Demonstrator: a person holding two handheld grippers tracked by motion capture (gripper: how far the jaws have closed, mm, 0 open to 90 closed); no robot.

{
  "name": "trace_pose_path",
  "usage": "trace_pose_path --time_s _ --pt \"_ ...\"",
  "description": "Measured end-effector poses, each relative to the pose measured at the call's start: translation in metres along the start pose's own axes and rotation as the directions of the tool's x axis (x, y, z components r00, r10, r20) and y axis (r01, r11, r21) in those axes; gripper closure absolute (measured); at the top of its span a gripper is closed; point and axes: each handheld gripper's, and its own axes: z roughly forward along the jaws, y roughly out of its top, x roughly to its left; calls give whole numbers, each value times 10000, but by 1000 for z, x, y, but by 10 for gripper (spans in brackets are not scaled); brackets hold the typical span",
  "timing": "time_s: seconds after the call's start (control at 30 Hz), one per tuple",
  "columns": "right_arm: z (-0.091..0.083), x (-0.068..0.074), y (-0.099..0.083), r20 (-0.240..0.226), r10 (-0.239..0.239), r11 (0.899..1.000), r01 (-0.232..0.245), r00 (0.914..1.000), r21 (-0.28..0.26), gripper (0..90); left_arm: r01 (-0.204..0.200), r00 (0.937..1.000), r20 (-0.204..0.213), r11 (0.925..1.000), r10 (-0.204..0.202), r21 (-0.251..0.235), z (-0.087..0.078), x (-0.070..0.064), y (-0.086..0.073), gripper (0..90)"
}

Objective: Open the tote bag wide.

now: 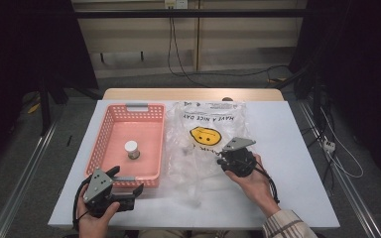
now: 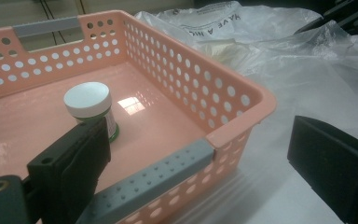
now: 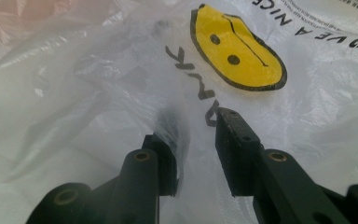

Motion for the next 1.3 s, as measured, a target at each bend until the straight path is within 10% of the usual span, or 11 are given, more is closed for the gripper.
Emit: trace_pose_path --time_s 0.13,0.6,1.3 --pt "3 -5 0 -283 296 9995 -297 9992 -54 900 -87 9999 -81 10000 87 8 -1 0 0 56" --pt "-13 -20 27 -743 839 9883 -925 9937 -1213 900 -121 9998 -131 9999 121 9 -3 -1 -2 56" --pt "-34 -48 72 -1515 1099 9451 -1505 9823 -2901 900 -67 9999 -119 10000 67 36 -3 -1 -3 56"
